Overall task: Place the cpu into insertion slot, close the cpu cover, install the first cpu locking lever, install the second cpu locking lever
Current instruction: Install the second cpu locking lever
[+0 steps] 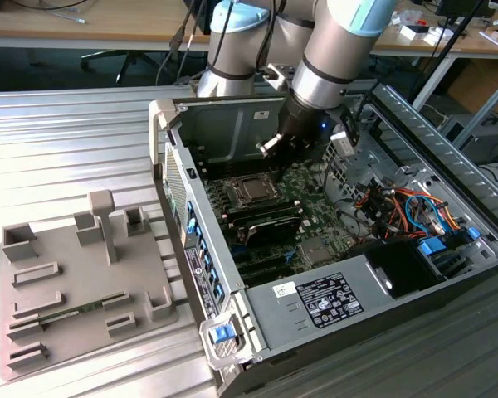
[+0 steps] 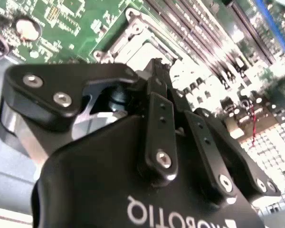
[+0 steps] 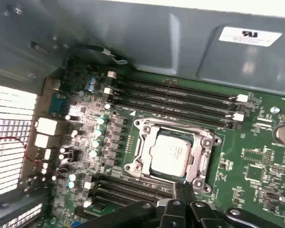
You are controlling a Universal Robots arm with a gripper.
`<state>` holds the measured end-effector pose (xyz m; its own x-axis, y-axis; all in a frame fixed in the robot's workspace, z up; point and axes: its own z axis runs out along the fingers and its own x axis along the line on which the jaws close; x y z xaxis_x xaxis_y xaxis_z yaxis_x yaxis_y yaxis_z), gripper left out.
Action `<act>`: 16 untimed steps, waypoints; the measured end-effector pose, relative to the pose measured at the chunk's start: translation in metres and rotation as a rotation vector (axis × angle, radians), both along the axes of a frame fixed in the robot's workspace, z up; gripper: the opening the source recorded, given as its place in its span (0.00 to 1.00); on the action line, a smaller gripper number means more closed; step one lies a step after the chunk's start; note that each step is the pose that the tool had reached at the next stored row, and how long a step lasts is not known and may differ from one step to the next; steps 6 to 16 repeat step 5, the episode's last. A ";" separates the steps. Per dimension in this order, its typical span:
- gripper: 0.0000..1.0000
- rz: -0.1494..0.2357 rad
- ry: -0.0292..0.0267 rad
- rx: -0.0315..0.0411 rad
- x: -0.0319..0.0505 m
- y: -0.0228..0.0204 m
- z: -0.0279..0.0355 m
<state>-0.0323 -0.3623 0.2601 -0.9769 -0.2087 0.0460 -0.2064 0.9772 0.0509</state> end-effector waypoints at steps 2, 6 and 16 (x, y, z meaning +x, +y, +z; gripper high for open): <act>0.11 0.000 0.0000 -0.0001 0.0000 0.0000 0.0016; 0.11 0.000 0.0001 -0.0001 0.0000 0.0000 0.0022; 0.11 0.000 0.0001 -0.0001 0.0000 0.0000 0.0022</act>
